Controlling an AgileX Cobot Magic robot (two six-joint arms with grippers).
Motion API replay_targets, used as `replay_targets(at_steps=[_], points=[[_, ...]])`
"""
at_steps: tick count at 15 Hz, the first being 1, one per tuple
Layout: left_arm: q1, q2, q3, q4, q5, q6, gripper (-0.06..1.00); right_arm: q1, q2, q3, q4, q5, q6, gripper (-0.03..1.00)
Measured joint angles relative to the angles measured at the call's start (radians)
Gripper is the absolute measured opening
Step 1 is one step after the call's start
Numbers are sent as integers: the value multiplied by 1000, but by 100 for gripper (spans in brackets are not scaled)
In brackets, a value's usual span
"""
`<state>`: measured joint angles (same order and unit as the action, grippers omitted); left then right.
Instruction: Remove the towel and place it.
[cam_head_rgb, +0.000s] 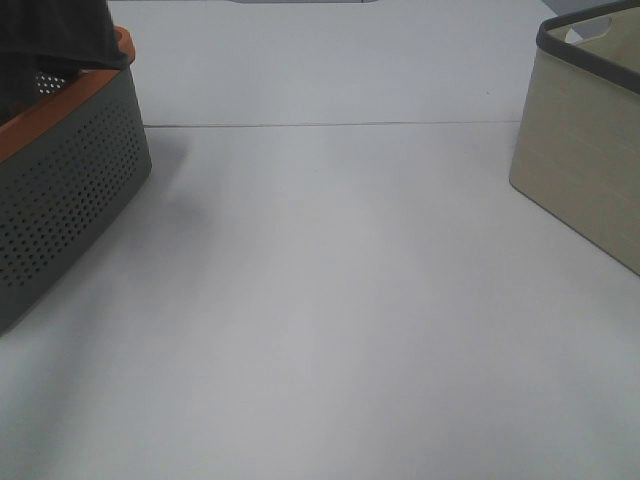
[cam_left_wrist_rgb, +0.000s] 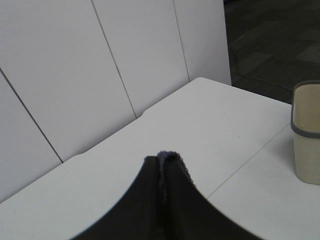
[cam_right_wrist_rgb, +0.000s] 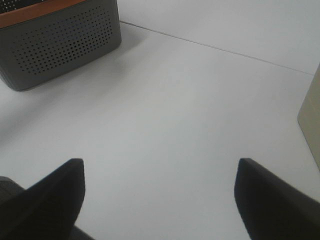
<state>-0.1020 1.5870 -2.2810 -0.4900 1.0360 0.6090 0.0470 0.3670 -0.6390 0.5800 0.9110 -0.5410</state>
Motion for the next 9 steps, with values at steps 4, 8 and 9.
replay_targets(at_steps=[4,8,9], points=[[-322,147,-1,391,-74,-140,0,0,134,-1,24,-95,-79,73],[-461,229,-1,518,-105,-230,0,0,249,-1,97,-172,-172,73],[-483,249,-1,521,-121,-235,0,0,286,-1,119,-190,-192,73]])
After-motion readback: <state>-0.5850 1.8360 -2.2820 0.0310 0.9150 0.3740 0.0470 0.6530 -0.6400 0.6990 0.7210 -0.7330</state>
